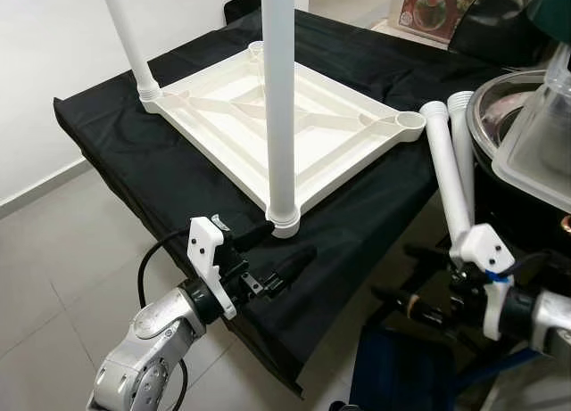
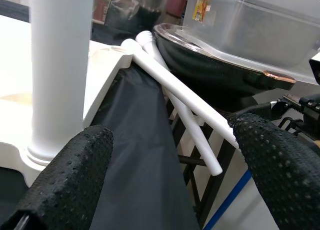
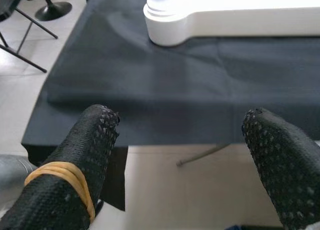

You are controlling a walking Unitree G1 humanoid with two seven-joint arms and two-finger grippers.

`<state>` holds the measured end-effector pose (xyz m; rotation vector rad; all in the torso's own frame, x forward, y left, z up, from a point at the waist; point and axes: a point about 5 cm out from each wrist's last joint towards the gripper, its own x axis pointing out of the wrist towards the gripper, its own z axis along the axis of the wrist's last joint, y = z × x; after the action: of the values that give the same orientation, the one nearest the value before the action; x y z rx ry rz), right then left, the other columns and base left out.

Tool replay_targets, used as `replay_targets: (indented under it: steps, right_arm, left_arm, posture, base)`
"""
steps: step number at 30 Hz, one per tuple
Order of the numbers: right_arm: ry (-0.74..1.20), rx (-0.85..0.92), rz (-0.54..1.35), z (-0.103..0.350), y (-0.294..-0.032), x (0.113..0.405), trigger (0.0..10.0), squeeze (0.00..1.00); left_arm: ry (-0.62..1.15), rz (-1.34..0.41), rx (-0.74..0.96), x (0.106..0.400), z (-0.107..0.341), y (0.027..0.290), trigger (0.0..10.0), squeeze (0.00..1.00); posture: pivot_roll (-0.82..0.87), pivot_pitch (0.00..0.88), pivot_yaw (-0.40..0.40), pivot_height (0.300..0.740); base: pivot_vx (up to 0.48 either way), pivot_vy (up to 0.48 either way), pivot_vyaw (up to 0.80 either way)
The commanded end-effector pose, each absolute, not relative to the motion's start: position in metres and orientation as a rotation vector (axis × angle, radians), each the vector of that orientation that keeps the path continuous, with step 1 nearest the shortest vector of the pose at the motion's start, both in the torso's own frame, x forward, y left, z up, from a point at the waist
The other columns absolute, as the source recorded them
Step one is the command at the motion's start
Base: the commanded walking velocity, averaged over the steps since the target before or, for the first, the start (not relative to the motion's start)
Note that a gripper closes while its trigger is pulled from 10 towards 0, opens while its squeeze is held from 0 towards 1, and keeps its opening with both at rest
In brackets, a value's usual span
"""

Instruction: Building children table

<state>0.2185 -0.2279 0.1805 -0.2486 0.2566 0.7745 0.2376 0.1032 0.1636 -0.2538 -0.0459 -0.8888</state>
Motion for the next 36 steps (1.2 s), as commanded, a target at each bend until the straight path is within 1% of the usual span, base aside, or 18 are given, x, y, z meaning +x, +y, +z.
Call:
replay_targets:
  steps: [1,2,6,7,9,11,14,17,20,22,27,31,36]
  right_arm:
    - [0.224,-0.255,0.719,0.178,-0.226,0.223,10.0,0.0]
    - [0.224,-0.255,0.719,0.178,-0.226,0.223,10.0,0.0]
    - [0.164,-0.088,0.749,0.178,-0.207,0.222,10.0,0.0]
    - [0.164,-0.088,0.749,0.178,-0.207,0.222,10.0,0.0]
    - [0.132,0.009,0.761,0.181,-0.202,0.222,10.0,0.0]
    - [0.123,0.035,0.753,0.182,-0.202,0.222,10.0,0.0]
    - [0.116,0.051,0.737,0.183,-0.204,0.223,10.0,0.0]
    - [0.098,0.072,0.684,0.186,-0.214,0.226,10.0,0.0]
    - [0.082,0.091,0.658,0.19,-0.221,0.226,10.0,0.0]
    - [0.08,0.106,0.673,0.192,-0.223,0.223,10.0,0.0]
    - [0.1,0.108,0.739,0.192,-0.217,0.216,10.0,0.0]
    - [0.111,0.122,0.793,0.191,-0.207,0.211,10.0,0.0]
    - [0.126,0.095,0.787,0.187,-0.205,0.213,10.0,0.0]
  left_arm:
    - [-0.055,-0.855,-0.261,0.241,0.163,0.102,10.0,0.0]
    - [-0.055,-0.855,-0.261,0.241,0.163,0.102,10.0,0.0]
    - [-0.094,-0.709,-0.27,0.252,0.166,0.106,10.0,0.0]
    - [-0.094,-0.709,-0.27,0.252,0.166,0.106,10.0,0.0]
    - [-0.094,-0.664,-0.267,0.254,0.165,0.109,10.0,0.0]
    - [-0.094,-0.657,-0.266,0.254,0.165,0.11,10.0,0.0]
    - [-0.092,-0.651,-0.264,0.255,0.164,0.111,10.0,0.0]
    - [-0.092,-0.658,-0.261,0.256,0.165,0.111,10.0,0.0]
    - [-0.093,-0.669,-0.258,0.256,0.165,0.11,10.0,0.0]
    - [-0.095,-0.677,-0.26,0.257,0.164,0.107,10.0,0.0]
    - [-0.107,-0.688,-0.265,0.261,0.167,0.102,10.0,0.0]
    - [-0.115,-0.68,-0.254,0.263,0.168,0.103,10.0,0.0]
    - [-0.12,-0.675,-0.25,0.263,0.169,0.105,10.0,0.0]
  posture:
    - [-0.13,0.176,0.035,0.74]
    - [-0.13,0.176,0.035,0.74]
    - [-0.12,0.171,0.037,0.74]
    - [-0.12,0.171,0.037,0.74]
    - [-0.12,0.168,0.037,0.74]
    - [-0.12,0.168,0.037,0.74]
    - [-0.12,0.164,0.034,0.74]
    - [-0.13,0.16,0.034,0.74]
    - [-0.14,0.147,0.036,0.74]
    - [-0.14,0.137,0.038,0.74]
    - [-0.15,0.14,0.044,0.74]
    - [-0.14,0.142,0.046,0.74]
    - [-0.14,0.142,0.046,0.74]
  base:
    - [0.0,0.0,0.0]
    - [0.0,0.0,0.0]
    - [0.0,0.0,0.0]
    - [0.0,0.0,0.0]
    - [0.0,0.0,0.0]
    - [0.0,0.0,0.0]
    - [0.0,0.0,0.0]
    - [0.0,0.0,0.0]
    - [0.0,0.0,-0.68]
    - [0.0,0.0,-0.8]
    - [0.0,0.0,-0.8]
    - [0.0,0.0,0.0]
    - [0.0,0.0,0.0]
